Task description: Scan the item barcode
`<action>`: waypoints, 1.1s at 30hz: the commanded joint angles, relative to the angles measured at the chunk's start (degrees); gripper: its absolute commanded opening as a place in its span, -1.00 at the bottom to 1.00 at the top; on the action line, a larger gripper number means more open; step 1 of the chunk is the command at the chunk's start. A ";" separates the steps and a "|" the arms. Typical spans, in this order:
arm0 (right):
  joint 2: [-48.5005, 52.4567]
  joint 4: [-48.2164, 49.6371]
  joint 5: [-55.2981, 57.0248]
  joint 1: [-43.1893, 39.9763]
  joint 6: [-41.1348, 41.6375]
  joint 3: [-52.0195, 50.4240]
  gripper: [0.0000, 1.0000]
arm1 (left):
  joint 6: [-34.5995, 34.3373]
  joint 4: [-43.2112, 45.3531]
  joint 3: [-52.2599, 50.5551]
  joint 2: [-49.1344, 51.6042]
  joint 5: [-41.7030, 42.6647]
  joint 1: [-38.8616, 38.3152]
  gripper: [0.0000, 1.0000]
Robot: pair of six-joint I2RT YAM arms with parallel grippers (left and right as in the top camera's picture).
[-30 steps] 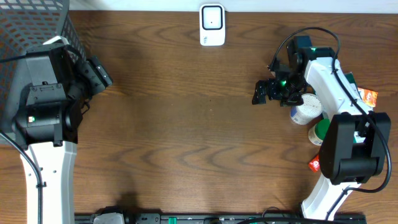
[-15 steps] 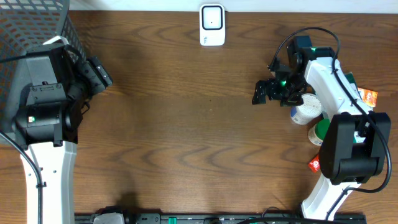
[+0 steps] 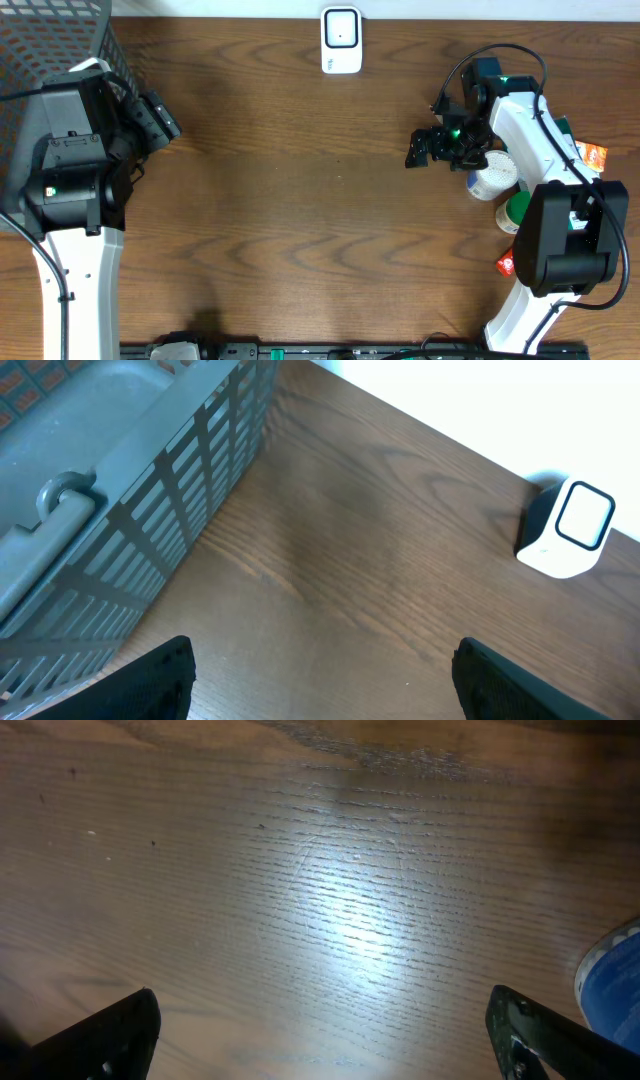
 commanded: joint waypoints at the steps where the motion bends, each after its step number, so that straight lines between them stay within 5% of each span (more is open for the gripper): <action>1: -0.46 0.00 -0.63 0.00 -0.87 1.14 0.99 | -0.07 -0.15 0.37 0.11 -0.50 0.24 0.67; 33: -2.03 0.00 -0.52 -0.39 -0.87 1.11 0.98 | -0.07 -0.15 0.37 0.11 -0.50 0.24 0.67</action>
